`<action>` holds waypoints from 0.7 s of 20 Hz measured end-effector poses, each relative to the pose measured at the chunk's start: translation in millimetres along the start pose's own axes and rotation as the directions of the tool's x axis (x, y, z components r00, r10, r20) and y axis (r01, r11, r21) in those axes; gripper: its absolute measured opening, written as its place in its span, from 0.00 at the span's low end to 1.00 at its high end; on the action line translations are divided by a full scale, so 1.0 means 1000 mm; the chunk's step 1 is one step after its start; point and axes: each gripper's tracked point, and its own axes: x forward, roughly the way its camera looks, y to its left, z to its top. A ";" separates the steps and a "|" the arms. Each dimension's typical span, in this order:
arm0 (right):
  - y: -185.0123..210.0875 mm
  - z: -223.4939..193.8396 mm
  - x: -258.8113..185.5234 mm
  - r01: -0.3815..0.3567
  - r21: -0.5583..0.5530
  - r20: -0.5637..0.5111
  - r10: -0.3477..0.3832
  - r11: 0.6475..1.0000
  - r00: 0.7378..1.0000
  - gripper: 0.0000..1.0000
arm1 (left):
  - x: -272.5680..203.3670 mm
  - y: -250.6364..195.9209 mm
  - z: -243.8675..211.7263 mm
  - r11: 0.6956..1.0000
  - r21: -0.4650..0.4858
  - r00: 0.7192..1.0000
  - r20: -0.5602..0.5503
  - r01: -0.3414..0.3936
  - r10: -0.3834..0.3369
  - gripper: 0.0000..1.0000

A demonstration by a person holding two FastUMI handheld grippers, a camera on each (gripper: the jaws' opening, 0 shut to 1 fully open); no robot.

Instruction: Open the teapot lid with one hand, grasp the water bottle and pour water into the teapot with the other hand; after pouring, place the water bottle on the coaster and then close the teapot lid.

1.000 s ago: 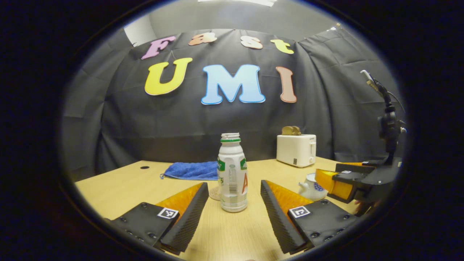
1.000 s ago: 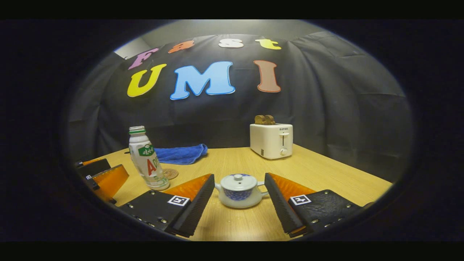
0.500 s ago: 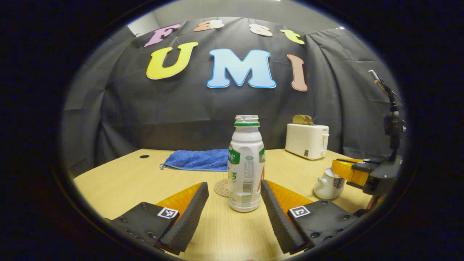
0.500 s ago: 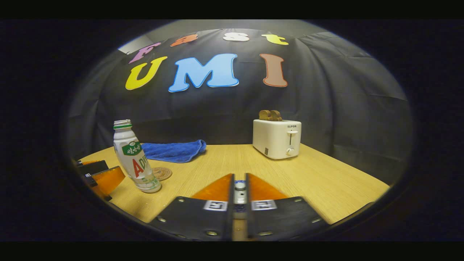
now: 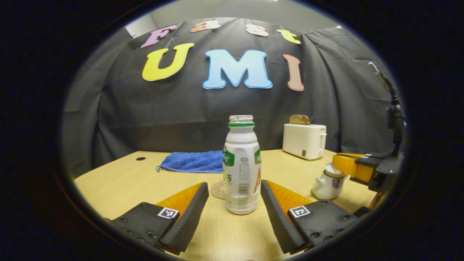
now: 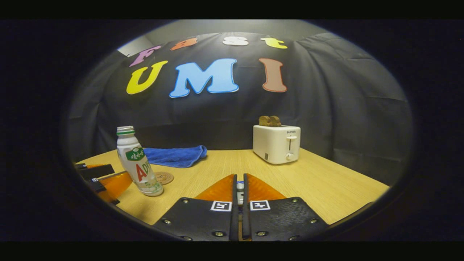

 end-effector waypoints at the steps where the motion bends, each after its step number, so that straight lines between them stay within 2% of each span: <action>1: 0.001 0.005 -0.003 -0.005 -0.012 0.021 0.005 1.000 1.000 0.04 | 0.001 -0.002 0.000 1.000 0.001 1.000 -0.002 0.007 -0.007 0.99; 2: 0.004 0.010 -0.005 -0.012 -0.018 0.037 0.013 1.000 0.999 0.00 | 0.003 -0.002 -0.002 1.000 -0.001 1.000 -0.001 0.009 -0.009 0.99; 3: 0.005 0.012 -0.007 -0.019 -0.020 0.047 0.020 1.000 0.999 0.04 | 0.007 -0.002 -0.002 1.000 -0.005 1.000 -0.001 0.012 -0.012 0.99; 6: 0.009 0.013 -0.009 -0.039 -0.018 0.051 0.039 0.999 0.998 0.04 | 0.025 -0.002 0.000 0.999 -0.015 0.999 -0.009 0.037 -0.037 0.99; 12: 0.004 0.012 -0.010 -0.034 -0.007 0.052 0.035 0.999 0.998 0.04 | 0.060 -0.016 0.003 0.992 0.060 0.994 -0.012 0.113 -0.113 0.99; 14: 0.002 0.009 -0.010 -0.034 -0.007 0.048 0.035 0.999 0.998 0.04 | 0.067 -0.016 0.007 0.991 0.071 0.993 0.002 0.114 -0.114 0.99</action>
